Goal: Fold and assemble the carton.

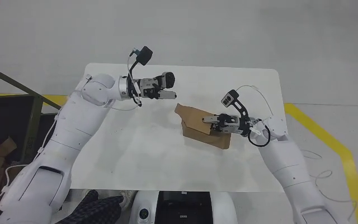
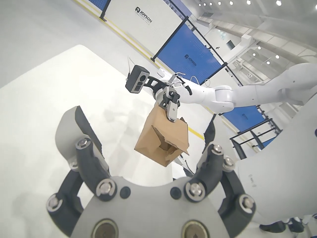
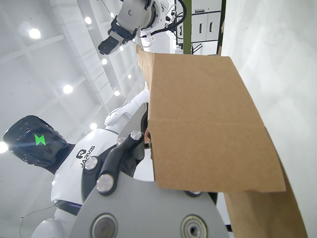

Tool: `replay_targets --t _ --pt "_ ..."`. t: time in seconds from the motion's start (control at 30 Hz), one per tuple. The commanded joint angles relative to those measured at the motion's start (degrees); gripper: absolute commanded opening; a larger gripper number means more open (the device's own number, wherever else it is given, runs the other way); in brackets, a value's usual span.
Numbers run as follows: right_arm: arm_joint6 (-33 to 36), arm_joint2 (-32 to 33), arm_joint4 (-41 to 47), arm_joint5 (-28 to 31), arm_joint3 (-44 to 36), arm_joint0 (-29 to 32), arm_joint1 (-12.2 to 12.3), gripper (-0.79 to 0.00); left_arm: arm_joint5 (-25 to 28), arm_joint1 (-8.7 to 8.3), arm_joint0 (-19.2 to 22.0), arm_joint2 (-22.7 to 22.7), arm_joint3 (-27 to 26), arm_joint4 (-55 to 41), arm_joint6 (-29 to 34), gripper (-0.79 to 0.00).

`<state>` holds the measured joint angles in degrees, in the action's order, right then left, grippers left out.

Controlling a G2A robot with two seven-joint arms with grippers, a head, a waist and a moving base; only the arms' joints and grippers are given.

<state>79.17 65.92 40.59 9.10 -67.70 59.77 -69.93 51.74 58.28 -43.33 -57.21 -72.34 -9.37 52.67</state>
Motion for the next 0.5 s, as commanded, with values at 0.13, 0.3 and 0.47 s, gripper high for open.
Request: replay_targets --t 0.13,0.3,0.47 --pt "4.7 -0.1 1.9 -1.6 1.6 -0.8 0.2 -0.785 6.3 -1.19 -1.1 0.4 -0.7 7.6 -6.4 0.000" --pt "6.1 -1.4 0.8 -2.0 3.1 -2.3 0.0 -0.785 6.3 -1.71 -1.2 1.1 -1.2 6.9 -6.4 0.000" --pt "5.4 -3.1 -0.3 -1.7 3.3 -3.1 -0.3 -0.785 6.3 -1.62 -0.5 3.3 -1.1 4.8 -6.4 0.000"
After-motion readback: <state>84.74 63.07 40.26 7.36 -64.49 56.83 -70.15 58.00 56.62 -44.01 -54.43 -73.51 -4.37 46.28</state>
